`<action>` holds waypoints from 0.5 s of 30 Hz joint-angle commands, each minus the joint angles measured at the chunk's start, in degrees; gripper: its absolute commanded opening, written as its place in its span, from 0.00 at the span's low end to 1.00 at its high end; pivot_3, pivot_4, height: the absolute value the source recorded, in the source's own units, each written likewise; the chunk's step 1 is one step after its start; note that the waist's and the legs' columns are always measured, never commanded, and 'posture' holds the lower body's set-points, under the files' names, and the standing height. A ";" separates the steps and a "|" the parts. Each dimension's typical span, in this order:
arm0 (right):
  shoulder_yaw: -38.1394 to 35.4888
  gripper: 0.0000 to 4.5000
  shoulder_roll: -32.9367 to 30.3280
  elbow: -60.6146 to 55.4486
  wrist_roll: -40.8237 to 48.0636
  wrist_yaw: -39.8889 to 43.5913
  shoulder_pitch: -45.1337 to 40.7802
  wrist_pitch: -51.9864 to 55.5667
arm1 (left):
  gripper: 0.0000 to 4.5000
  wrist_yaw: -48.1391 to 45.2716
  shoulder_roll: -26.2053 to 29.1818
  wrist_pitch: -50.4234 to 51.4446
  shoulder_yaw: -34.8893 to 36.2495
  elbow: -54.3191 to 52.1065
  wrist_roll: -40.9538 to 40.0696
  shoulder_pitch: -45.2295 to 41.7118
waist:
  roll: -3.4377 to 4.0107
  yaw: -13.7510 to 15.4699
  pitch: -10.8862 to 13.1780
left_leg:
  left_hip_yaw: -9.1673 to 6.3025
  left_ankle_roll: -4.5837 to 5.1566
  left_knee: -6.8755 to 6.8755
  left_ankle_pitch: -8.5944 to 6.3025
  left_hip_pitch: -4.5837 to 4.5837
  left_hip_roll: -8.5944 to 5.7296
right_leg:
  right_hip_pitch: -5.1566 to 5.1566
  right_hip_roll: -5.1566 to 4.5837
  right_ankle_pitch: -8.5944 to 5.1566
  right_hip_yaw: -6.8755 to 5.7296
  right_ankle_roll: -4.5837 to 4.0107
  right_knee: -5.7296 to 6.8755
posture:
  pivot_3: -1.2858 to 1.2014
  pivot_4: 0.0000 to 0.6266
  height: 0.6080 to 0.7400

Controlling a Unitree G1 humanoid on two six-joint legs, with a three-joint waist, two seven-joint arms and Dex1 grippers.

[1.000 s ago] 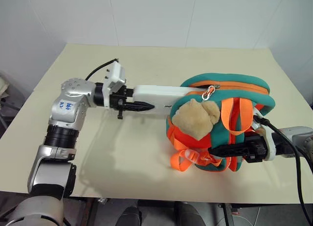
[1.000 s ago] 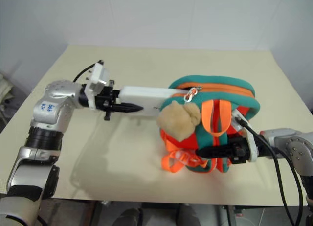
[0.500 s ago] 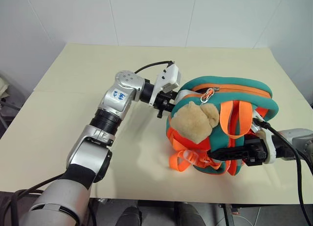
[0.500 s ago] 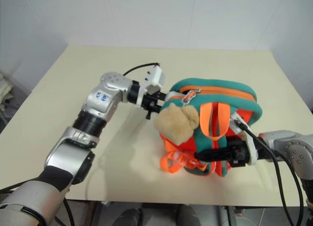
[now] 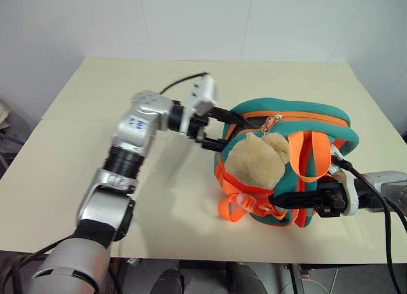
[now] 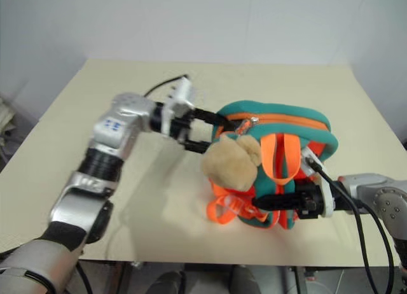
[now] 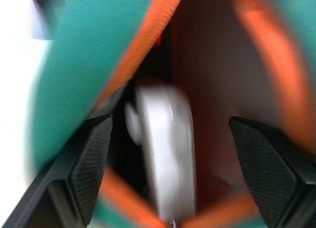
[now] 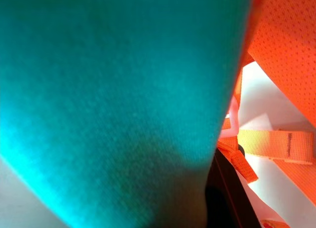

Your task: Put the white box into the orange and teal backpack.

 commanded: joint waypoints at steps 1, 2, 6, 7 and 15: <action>0.36 0.13 0.32 -0.34 -0.02 0.49 -0.45 -0.72 | 0.88 -2.47 4.66 0.54 4.00 -3.71 -3.10 1.86 | 0.00 0.19 0.00 | -0.01 0.00 0.00 0.00 0.00 0.00 | 0.00 0.00 0.00 -0.01 0.00 -0.01 | 0.52 0.24 1.00; 0.89 0.13 0.49 0.10 -0.36 0.66 -0.98 -0.92 | 0.88 -2.78 5.92 0.90 4.60 -4.29 -3.62 2.38 | 0.00 0.24 0.00 | 0.00 0.00 0.00 0.00 0.00 0.00 | 0.01 -0.01 0.00 -0.01 0.00 -0.02 | 0.52 0.24 1.00; 2.88 0.13 1.13 1.47 -1.63 1.37 -2.70 -1.66 | 0.88 -2.33 7.01 4.92 7.49 -9.11 -8.65 3.38 | -0.02 1.12 0.01 | -0.01 0.00 0.11 0.00 -0.02 -0.09 | 0.07 -0.11 0.00 -0.04 0.01 -0.14 | 0.52 0.24 1.00; 3.32 0.13 1.26 1.72 -1.92 1.55 -3.02 -1.84 | 0.88 -2.09 6.65 6.43 8.12 -11.01 -10.55 3.58 | -0.02 1.20 0.01 | -0.01 0.00 0.13 0.00 -0.03 -0.09 | 0.08 -0.11 0.01 -0.04 0.02 -0.14 | 0.52 0.24 1.00; 4.98 0.13 1.48 2.57 -3.31 2.96 -4.20 -2.48 | 0.88 1.43 4.47 15.83 7.48 -23.94 -19.49 5.64 | -0.02 0.41 0.01 | 0.00 0.00 0.13 0.00 0.01 -0.04 | 0.07 -0.05 0.01 -0.02 0.02 -0.09 | 0.52 0.24 1.00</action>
